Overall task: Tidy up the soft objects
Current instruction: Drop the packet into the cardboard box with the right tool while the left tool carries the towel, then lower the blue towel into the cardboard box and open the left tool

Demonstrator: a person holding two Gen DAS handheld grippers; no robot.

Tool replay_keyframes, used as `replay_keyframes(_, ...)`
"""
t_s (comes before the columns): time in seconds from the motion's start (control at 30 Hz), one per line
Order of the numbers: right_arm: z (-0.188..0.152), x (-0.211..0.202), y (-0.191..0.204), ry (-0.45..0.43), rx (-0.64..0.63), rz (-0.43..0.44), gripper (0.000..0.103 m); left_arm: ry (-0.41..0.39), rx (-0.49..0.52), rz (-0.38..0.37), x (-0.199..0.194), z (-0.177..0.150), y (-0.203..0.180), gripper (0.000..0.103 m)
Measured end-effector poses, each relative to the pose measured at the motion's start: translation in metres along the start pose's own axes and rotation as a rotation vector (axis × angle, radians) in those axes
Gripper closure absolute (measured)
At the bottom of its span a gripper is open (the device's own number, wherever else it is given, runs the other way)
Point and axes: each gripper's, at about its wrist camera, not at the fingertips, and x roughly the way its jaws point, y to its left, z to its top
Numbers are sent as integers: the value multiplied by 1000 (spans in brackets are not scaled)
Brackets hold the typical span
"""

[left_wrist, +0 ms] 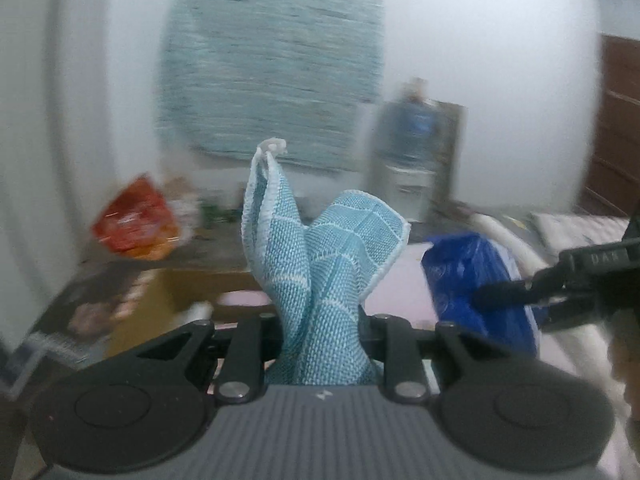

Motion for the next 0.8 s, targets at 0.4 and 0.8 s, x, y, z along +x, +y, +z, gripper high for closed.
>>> replay_keyframes(0.4, -41, 207, 49, 245, 111, -268, 44, 44, -205, 188, 5, -43, 109, 79)
replay_keyframes(0.8, -45, 226, 60, 228, 23, -366, 37, 83, -234, 161, 16, -64, 131, 79)
